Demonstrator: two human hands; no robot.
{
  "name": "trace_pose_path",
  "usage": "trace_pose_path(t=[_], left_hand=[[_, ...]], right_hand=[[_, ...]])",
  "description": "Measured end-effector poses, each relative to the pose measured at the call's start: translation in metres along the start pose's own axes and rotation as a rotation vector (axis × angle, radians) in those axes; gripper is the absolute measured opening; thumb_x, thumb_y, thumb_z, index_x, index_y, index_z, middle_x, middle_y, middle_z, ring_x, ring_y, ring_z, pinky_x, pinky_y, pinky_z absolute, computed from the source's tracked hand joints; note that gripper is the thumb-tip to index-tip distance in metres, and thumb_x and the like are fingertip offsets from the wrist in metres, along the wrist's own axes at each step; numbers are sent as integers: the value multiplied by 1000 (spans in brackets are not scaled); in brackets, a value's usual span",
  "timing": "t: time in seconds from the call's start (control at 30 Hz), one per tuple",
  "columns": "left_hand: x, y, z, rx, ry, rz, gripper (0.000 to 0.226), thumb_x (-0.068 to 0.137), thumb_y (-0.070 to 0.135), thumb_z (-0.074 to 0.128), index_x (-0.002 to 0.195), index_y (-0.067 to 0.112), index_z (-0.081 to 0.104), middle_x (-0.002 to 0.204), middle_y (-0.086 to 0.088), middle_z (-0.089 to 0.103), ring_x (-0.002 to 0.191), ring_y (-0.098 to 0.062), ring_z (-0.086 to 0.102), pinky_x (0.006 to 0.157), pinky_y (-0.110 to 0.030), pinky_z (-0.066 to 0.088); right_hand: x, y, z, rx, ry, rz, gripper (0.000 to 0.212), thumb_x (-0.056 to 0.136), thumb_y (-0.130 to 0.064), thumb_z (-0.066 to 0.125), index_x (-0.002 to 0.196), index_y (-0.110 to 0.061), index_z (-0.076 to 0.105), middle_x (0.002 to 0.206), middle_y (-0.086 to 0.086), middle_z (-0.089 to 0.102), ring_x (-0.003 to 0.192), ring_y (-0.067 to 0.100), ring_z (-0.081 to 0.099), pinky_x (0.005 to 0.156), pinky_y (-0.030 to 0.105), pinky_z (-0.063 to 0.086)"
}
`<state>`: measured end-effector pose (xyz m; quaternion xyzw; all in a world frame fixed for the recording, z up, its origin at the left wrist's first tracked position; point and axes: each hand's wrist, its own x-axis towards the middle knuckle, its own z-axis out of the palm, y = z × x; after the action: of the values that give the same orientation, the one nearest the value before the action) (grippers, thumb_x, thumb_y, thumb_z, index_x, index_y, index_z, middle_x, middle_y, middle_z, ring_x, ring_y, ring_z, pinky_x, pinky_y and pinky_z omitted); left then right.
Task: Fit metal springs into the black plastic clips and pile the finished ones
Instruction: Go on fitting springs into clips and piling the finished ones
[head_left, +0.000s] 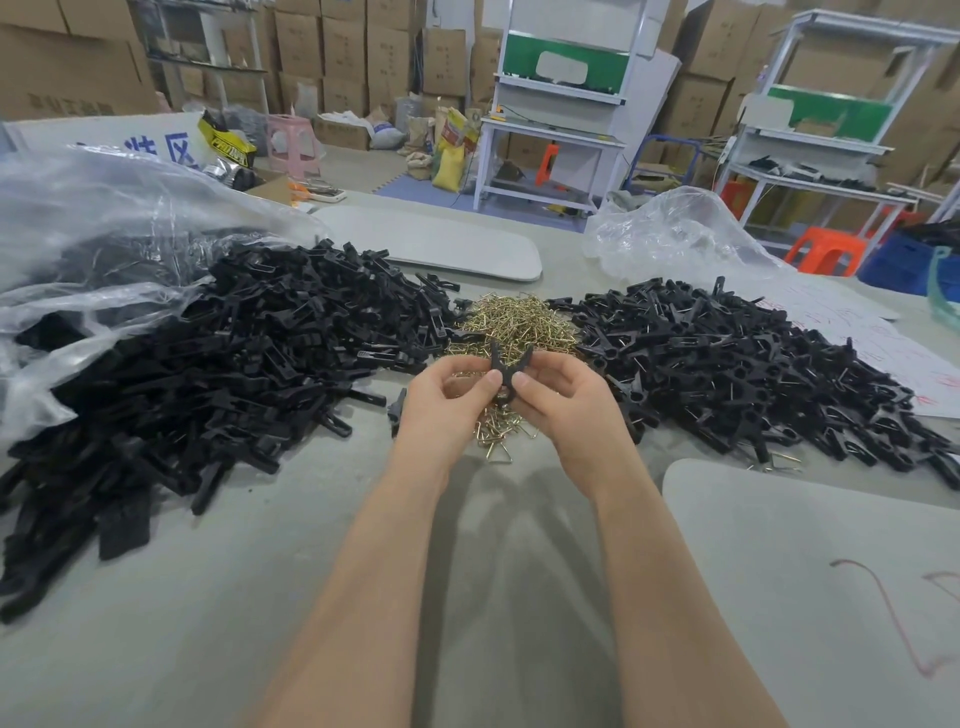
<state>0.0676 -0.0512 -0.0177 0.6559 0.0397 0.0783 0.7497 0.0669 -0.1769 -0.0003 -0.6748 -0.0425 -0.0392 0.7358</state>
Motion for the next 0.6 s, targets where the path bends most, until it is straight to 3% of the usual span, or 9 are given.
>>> trace_pose_path(t=[0.1, 0.23, 0.43, 0.5, 0.57, 0.6], left_hand=[[-2, 0, 3, 138, 20, 86, 10, 90, 20, 63, 84, 24, 70, 80, -1, 72, 77, -14, 64, 87, -41, 54], [-4, 4, 3, 163, -40, 74, 14, 85, 36, 67, 81, 24, 73, 70, 9, 71, 69, -4, 64, 79, -31, 53], [-1, 5, -4, 1, 55, -21, 19, 84, 20, 71, 95, 5, 69, 78, -7, 67, 71, -15, 62, 77, -34, 53], [0, 6, -6, -47, 136, -5, 17, 85, 20, 70, 93, 5, 67, 76, -4, 67, 66, -9, 61, 71, -25, 54], [1, 7, -9, -97, 222, 5, 13, 87, 22, 68, 84, 10, 67, 69, 3, 66, 59, -3, 60, 66, -19, 53], [1, 7, -10, -120, 251, 12, 15, 87, 24, 67, 81, 10, 67, 66, 5, 66, 56, -1, 58, 64, -18, 52]], right_hand=[[1, 2, 5, -109, 8, -84, 15, 87, 0, 64, 90, -15, 60, 90, 9, 63, 79, 11, 63, 67, 19, 54], [2, 4, 8, -267, 31, -202, 18, 86, 2, 63, 86, -16, 58, 75, 2, 62, 69, 11, 61, 66, 22, 55], [-1, -1, 8, -224, -153, -119, 27, 86, 11, 56, 108, -6, 59, 89, 6, 67, 78, 11, 66, 75, 22, 56], [0, -1, 5, -401, -91, -126, 26, 88, 1, 59, 111, -10, 59, 94, 5, 67, 84, 13, 65, 82, 23, 54], [0, 2, 3, -762, -45, -110, 24, 86, -22, 68, 108, -15, 64, 95, -2, 66, 84, 10, 60, 73, 13, 47], [-1, 6, 5, -905, -70, -66, 28, 84, -32, 70, 106, -17, 65, 92, -5, 64, 83, 9, 57, 68, 15, 43]])
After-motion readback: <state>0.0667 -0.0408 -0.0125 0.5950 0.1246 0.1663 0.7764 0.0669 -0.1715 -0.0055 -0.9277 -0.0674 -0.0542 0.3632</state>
